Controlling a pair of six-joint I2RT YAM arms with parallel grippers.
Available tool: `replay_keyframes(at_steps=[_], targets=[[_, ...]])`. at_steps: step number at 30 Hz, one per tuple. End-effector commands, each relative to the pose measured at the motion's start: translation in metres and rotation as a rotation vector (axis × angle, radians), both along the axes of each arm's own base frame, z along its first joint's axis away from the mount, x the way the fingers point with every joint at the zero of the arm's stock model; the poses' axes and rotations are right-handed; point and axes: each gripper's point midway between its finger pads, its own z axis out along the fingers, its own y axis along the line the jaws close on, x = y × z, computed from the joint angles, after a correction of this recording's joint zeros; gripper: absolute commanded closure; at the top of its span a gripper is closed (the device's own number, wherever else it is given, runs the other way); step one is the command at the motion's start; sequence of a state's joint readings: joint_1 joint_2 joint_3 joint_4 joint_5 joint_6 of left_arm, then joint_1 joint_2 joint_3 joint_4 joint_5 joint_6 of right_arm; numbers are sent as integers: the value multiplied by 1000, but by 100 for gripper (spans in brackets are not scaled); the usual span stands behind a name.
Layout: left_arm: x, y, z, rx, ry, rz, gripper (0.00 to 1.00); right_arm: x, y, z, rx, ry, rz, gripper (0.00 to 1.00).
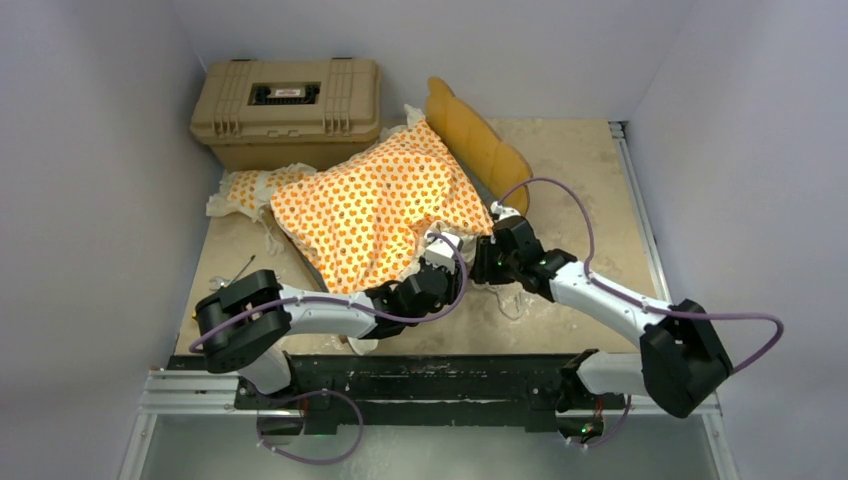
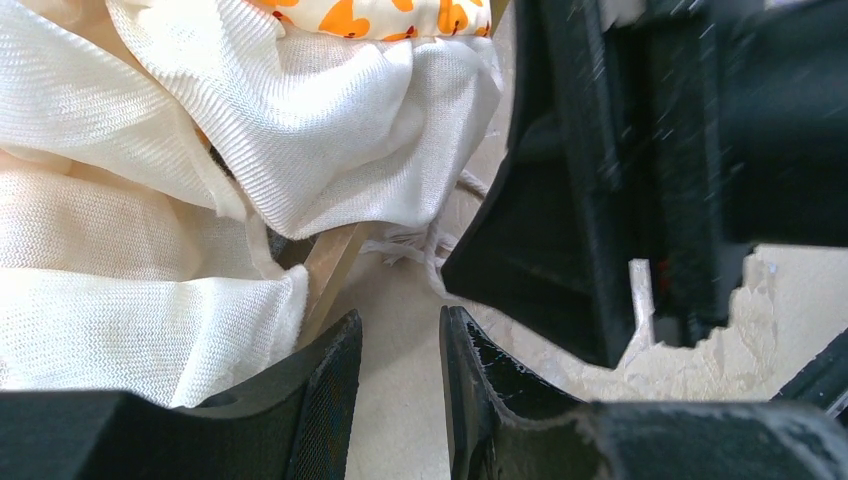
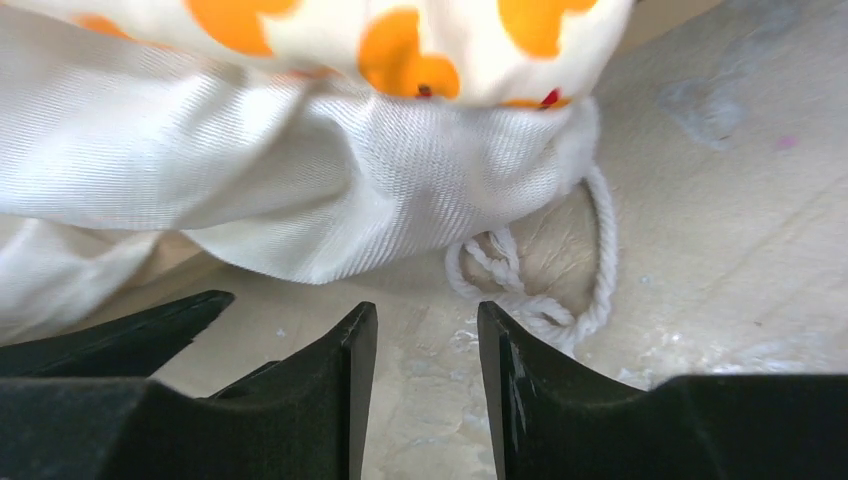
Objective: Set up the pet bed
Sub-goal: Tie the ropes to the bed frame.
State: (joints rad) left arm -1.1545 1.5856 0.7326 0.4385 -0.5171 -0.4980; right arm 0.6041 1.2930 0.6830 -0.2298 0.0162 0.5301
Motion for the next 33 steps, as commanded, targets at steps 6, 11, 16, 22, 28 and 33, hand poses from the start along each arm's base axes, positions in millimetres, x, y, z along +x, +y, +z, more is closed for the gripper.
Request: replay_keyframes(at_steps=[6, 11, 16, 22, 28, 33], targets=[[-1, 0, 18, -56, -15, 12, 66, 10, -33, 30, -145, -60, -109, 61], [-1, 1, 21, -60, -18, 15, 66, 22, -24, 15, -155, -51, -102, 67], [-1, 3, 22, -63, -19, 18, 66, 29, -11, 1, -140, -46, -69, 75], [-1, 4, 22, -61, -21, 24, 66, 29, -6, -13, -161, -29, -44, 75], [-1, 4, 21, -62, -18, 22, 66, 26, -7, -28, -185, -5, -41, 75], [-1, 3, 19, -58, -14, 20, 66, 22, -13, -43, -235, 33, -61, 74]])
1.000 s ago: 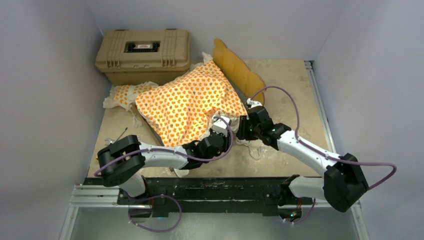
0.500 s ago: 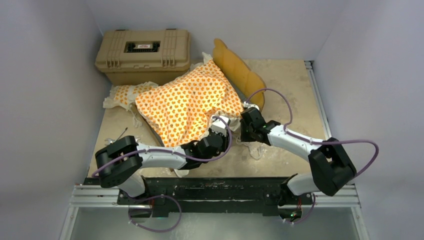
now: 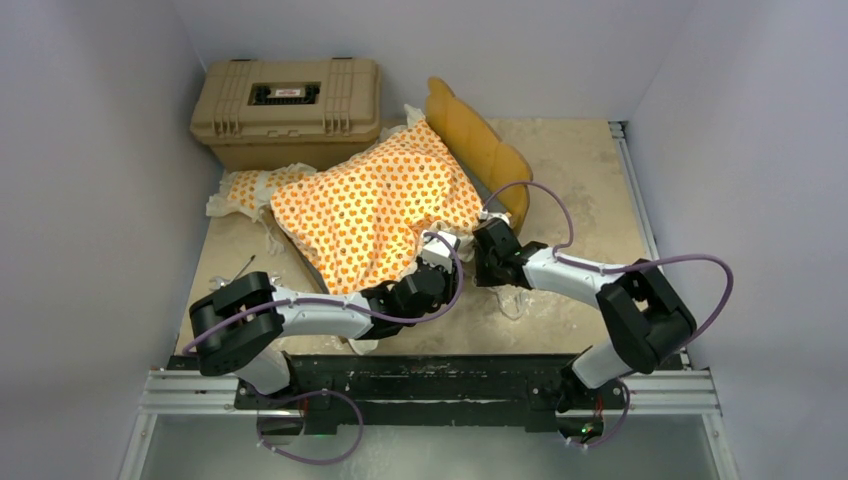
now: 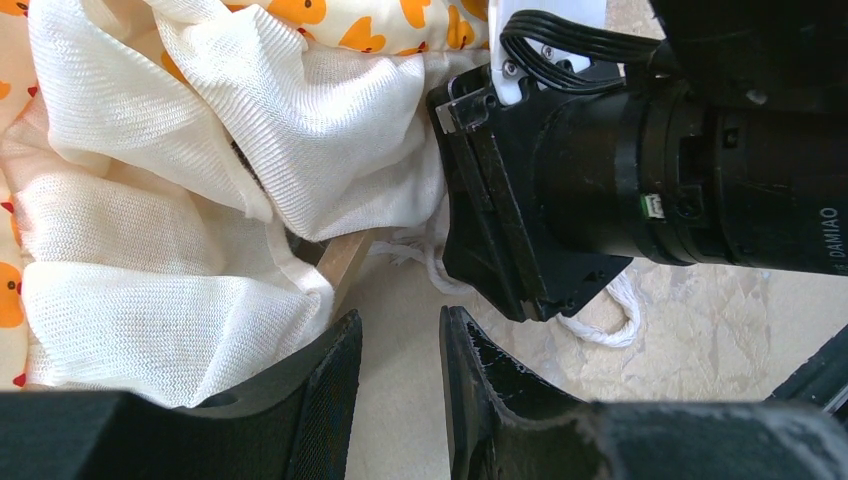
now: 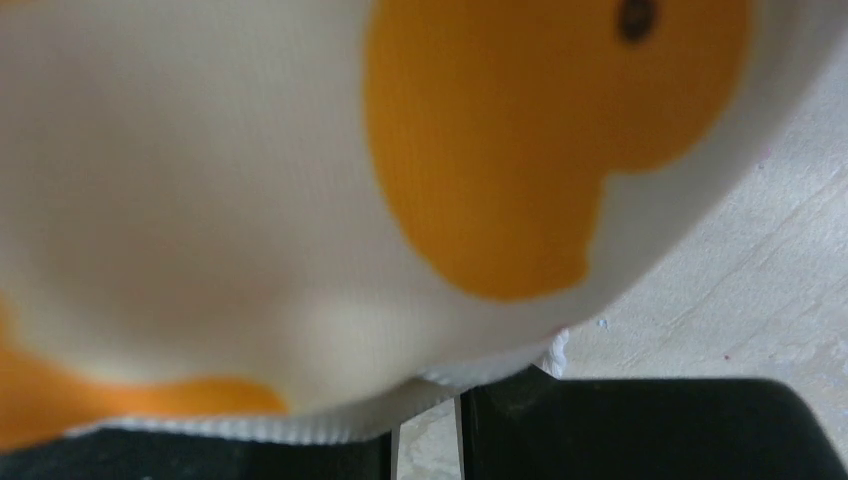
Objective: Set up the pet bed
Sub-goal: Tie the ropes to the bed frame.
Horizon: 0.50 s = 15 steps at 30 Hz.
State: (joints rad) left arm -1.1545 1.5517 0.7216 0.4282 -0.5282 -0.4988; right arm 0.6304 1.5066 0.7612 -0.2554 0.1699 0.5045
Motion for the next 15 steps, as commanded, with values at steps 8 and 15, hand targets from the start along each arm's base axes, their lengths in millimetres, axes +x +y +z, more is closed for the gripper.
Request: replay_keyframes(at_steps=[8, 15], targets=[[-1, -1, 9, -43, -4, 15, 66, -4, -13, -8, -108, 4, -26, 74], [-1, -1, 7, -41, 0, 14, 66, -2, -24, 37, -68, -123, -63, 74]])
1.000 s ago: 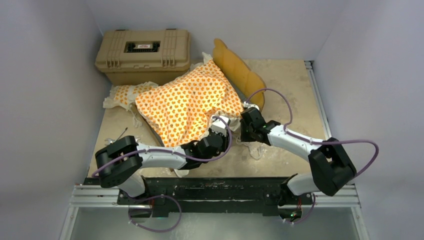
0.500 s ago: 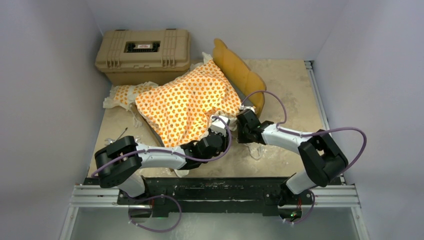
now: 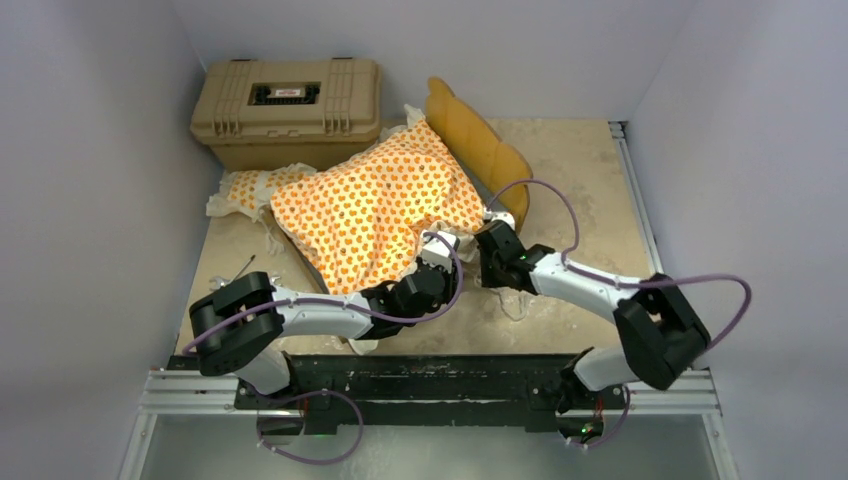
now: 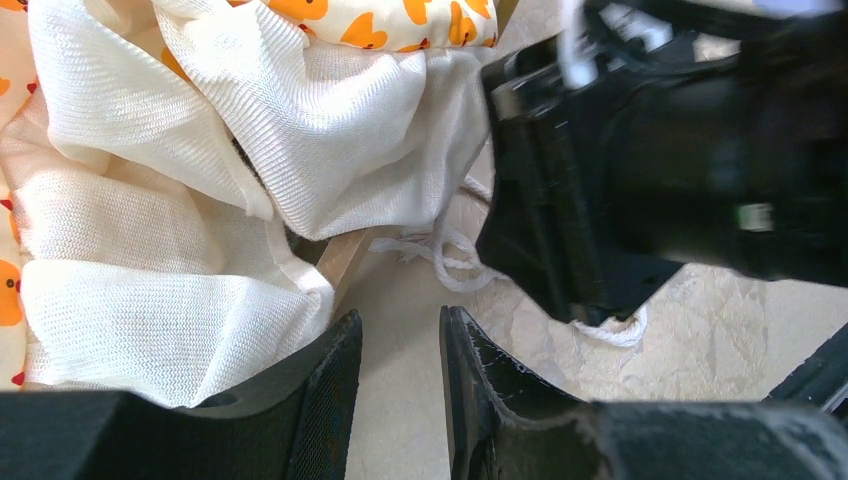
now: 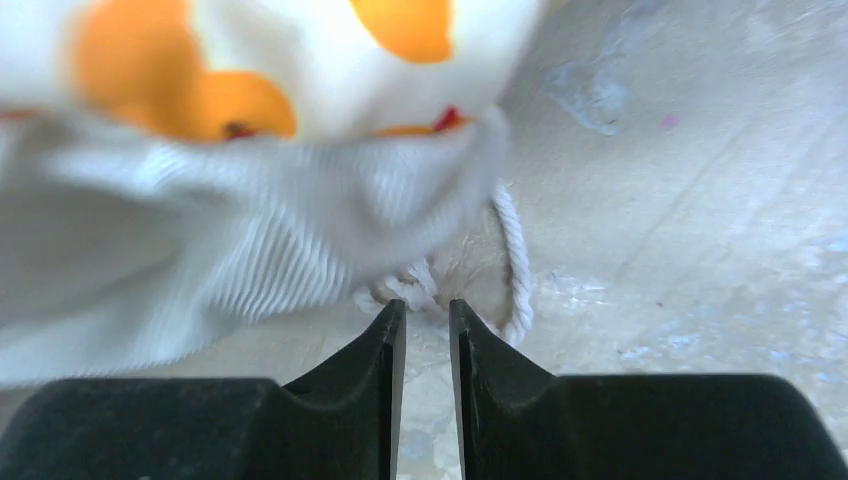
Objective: Set up the pet bed
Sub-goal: Tie the ropes to the bed frame.
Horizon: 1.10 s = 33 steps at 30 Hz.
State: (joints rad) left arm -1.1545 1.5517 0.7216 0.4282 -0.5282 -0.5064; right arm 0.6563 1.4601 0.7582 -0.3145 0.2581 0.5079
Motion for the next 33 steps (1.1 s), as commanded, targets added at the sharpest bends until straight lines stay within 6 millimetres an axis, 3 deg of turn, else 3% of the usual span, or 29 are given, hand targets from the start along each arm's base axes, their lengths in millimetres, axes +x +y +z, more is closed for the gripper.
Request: replay_keyframes(at_steps=[1, 7, 8, 10, 12, 14, 28, 33], targets=[[-1, -1, 7, -34, -4, 10, 66, 3, -13, 34, 6, -112, -42, 74], [-1, -2, 6, -34, -3, 9, 66, 2, -6, 32, 40, -104, -27, 74], [0, -2, 6, -34, -3, 10, 66, 3, 1, 31, 109, -86, -97, 98], [-1, -2, 6, -33, -3, 10, 66, 5, 5, 28, 110, -80, -91, 93], [-1, -1, 6, -32, -2, 11, 66, 6, 8, 27, 112, -75, -69, 78], [-1, -1, 6, -31, -3, 12, 66, 6, 11, 24, 112, -63, -52, 74], [0, -1, 6, -29, -2, 13, 66, 15, 20, 7, 67, -30, 9, 71], [0, -2, 5, -25, 0, 9, 66, 13, 10, -9, 4, 0, -19, 71]])
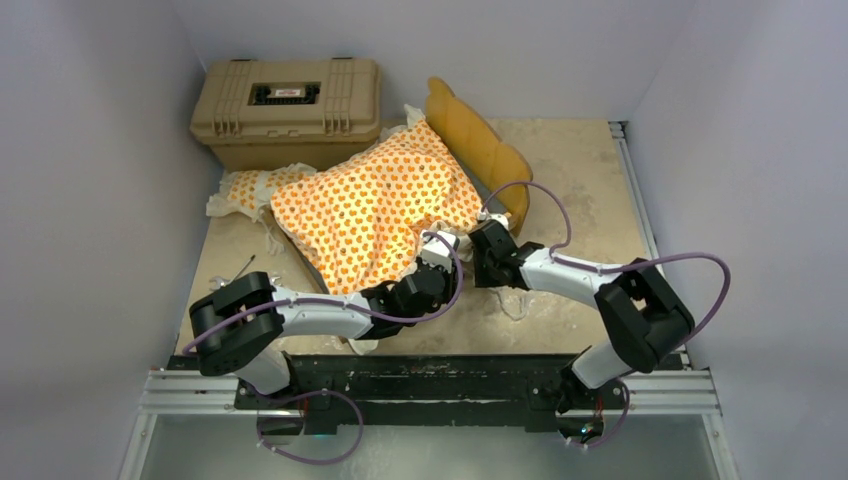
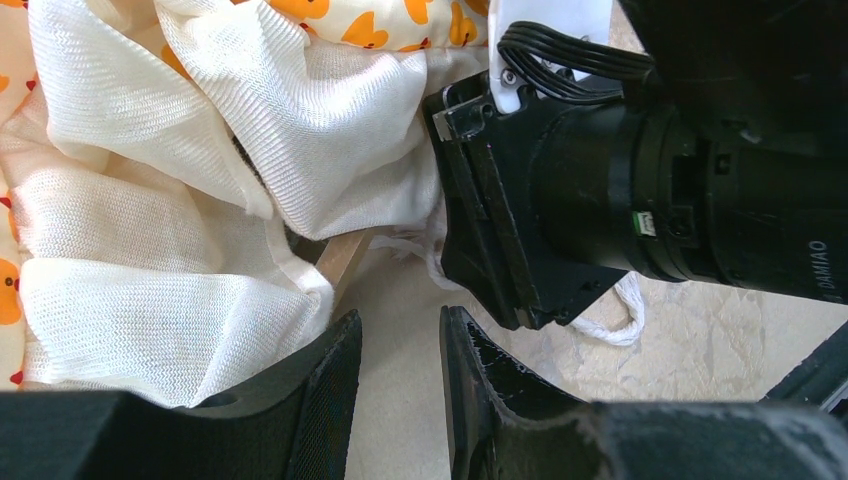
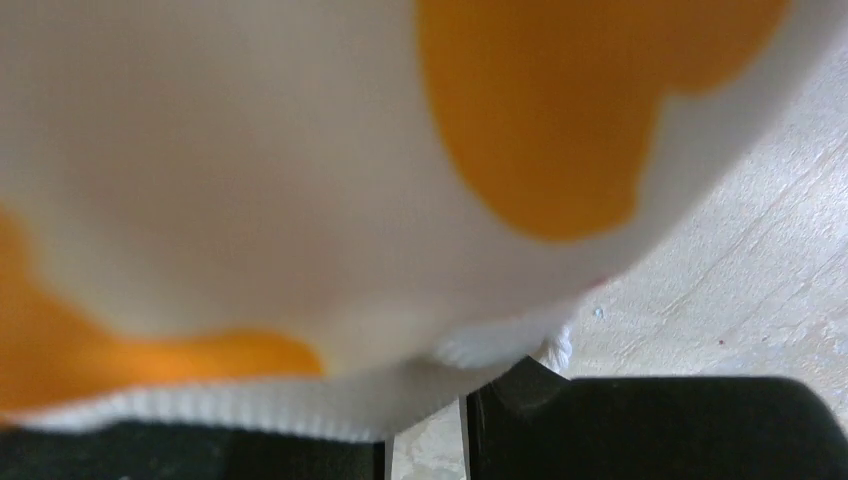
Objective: Set up the pet bed
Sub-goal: Tie the ropes to the bed frame.
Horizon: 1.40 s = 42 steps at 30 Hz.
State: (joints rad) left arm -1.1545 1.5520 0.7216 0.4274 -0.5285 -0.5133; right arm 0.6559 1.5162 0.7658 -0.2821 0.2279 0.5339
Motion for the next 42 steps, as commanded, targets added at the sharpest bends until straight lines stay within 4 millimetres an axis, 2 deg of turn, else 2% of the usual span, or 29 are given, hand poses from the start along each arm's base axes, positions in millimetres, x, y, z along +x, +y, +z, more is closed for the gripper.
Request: replay_keyframes(at_steps=[1, 4, 8, 13, 20, 24, 30, 31, 32, 37, 42], targets=[[0, -2, 5, -20, -4, 7, 66, 11, -1, 0, -32, -24, -24, 71], [0, -2, 5, -20, -4, 6, 66, 8, -6, -2, -41, -18, -48, 80], [0, -2, 4, -18, -4, 5, 66, 11, -8, 6, -41, -41, -69, 100], [0, -4, 3, -14, 0, 2, 66, 15, -6, 34, 26, -114, -97, 100], [0, -6, 6, -21, -1, -5, 66, 10, -15, 74, 113, -247, -116, 100], [-1, -13, 14, -29, -3, -27, 66, 1, -21, 85, 175, -314, -117, 100], [-6, -30, 33, -45, -6, -105, 65, -4, -28, 115, 305, -472, -139, 100], [-7, -34, 37, -48, -6, -122, 63, -5, -26, 121, 406, -473, -221, 100], [-8, -37, 40, -49, -5, -137, 61, -6, -27, 123, 435, -490, -241, 100], [-9, -49, 55, -39, -4, -177, 48, -11, -25, 149, 589, -609, -225, 100], [2, -47, 74, 18, -59, -193, 31, -16, -27, 164, 655, -666, -214, 100]])
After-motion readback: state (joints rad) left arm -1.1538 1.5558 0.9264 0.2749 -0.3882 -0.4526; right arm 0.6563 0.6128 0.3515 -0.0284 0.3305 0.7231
